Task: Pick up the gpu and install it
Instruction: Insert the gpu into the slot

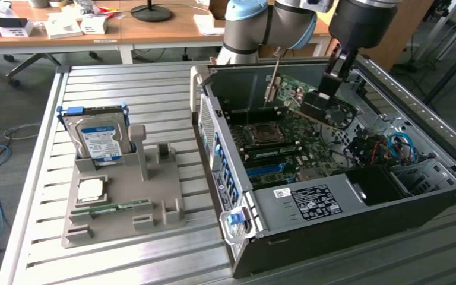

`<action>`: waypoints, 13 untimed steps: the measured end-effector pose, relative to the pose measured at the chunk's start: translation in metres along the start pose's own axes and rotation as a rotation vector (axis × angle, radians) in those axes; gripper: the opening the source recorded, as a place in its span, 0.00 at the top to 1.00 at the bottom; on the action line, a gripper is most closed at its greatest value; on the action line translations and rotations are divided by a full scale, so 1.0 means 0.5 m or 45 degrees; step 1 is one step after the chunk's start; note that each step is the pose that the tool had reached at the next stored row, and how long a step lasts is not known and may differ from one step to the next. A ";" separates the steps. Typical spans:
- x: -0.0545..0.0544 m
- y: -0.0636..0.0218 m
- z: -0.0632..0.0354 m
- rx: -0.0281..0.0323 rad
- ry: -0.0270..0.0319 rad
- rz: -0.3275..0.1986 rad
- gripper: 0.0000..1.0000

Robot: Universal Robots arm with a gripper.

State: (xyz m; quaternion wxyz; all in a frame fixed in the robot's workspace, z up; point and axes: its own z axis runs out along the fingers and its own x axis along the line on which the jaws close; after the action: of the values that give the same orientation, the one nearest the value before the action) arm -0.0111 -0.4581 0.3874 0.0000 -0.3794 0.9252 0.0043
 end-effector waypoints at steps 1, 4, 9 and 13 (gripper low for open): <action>0.000 0.000 0.000 0.0012 0.0013 -0.019 0.74; 0.000 0.000 0.002 0.0046 0.0055 -0.077 0.74; 0.001 0.000 0.004 0.0101 0.0119 -0.173 0.74; 0.001 0.001 0.007 0.0144 0.0168 -0.248 0.74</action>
State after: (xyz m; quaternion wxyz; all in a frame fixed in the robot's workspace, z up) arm -0.0116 -0.4581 0.3841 -0.0035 -0.4674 0.8840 -0.0035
